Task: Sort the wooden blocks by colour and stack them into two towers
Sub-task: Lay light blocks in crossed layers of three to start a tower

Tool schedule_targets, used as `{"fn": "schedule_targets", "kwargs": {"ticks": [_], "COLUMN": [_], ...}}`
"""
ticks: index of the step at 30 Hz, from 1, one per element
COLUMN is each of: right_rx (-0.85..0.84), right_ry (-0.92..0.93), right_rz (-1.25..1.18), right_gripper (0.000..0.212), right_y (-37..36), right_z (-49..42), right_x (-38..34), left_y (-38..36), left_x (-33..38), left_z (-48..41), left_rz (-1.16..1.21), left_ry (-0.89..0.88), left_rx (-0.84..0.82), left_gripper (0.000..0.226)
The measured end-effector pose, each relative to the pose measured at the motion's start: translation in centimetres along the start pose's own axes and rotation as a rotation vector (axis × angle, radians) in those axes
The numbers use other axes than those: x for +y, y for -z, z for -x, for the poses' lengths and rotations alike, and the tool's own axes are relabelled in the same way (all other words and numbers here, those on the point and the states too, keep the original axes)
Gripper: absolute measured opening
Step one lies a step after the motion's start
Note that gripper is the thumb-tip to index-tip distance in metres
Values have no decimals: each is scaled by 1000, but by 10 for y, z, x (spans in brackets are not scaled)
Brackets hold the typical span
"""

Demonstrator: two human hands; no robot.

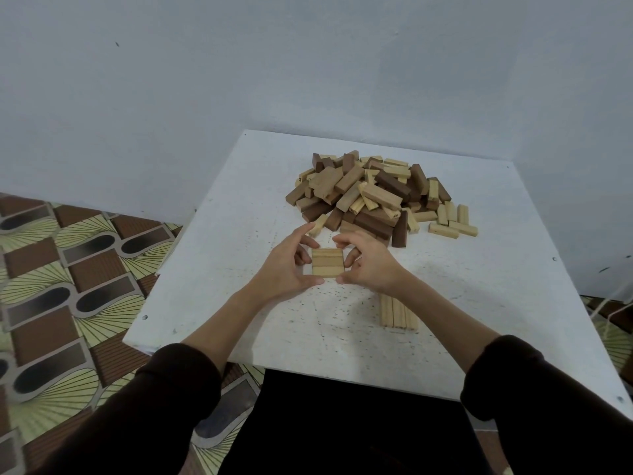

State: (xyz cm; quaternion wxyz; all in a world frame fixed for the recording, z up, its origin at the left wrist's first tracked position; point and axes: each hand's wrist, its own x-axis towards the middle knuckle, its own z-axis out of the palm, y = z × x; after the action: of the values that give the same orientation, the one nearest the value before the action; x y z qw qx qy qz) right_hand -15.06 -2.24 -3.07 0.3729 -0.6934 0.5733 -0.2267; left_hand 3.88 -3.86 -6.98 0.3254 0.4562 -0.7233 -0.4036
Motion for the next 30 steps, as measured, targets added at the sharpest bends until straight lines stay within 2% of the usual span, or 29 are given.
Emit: {"fn": "schedule_targets", "kwargs": {"ticks": [18, 30], "right_rx": [-33, 44], "right_ry": [53, 44], "right_rz": [30, 194], "right_gripper": [71, 69], "right_y": [6, 51], "right_z": [3, 80], "right_x": [2, 30], "left_y": [1, -56], "left_x": [7, 55], "left_z": [-2, 5], "left_rz": [-40, -23], "left_ry": [50, -28], "left_rx": [-9, -217], "left_gripper": [94, 94]}}
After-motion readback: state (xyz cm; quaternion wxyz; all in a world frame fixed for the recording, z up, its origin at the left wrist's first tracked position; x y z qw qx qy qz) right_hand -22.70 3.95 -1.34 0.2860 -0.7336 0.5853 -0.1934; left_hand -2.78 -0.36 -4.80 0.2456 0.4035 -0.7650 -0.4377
